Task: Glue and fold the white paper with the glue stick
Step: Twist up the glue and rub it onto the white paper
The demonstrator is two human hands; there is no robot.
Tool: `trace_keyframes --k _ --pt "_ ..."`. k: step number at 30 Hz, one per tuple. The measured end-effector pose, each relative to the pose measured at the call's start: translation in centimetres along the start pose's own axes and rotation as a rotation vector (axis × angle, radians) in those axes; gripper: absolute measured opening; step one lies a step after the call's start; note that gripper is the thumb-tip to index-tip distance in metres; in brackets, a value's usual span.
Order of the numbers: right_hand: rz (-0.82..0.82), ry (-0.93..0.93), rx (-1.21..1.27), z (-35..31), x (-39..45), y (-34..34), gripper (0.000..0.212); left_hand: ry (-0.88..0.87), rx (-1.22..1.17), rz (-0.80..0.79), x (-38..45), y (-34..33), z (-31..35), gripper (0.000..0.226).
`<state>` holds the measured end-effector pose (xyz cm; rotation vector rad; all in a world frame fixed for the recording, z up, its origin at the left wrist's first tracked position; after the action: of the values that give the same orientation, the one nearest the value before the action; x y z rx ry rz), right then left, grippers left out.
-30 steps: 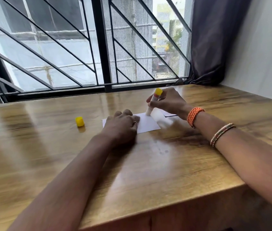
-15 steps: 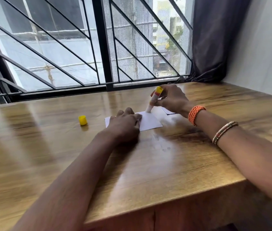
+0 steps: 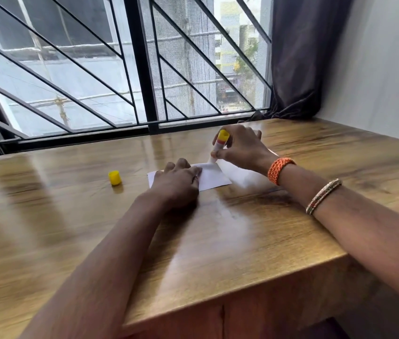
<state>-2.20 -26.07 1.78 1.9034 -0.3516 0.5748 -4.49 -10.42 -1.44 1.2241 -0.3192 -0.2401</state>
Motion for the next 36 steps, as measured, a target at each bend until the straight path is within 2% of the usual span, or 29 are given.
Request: trace_keyframes --k 6,17,36 --pt "0.034 -0.035 0.001 0.2 0.0 -0.2 0.016 0.008 0.022 -0.003 0.5 -0.1 0.0 0.049" --pt "-0.001 -0.068 0.033 0.3 0.1 -0.2 0.019 0.024 0.113 0.001 1.1 -0.4 0.8 0.047" --pt "-0.036 -0.072 0.063 -0.2 -2.0 1.3 0.013 0.070 0.067 0.011 1.1 -0.8 0.5 0.047"
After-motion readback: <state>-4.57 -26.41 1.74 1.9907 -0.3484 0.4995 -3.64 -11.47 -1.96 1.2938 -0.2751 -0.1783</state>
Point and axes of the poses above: each hand's wrist, its own x-axis towards the middle knuckle, its own y-axis out of the back of the hand, z = x × y, the point moved 3 cm from there along x, towards the middle knuckle, and after that the axes turned 11 degrees about -x, right-handed, at the moved point
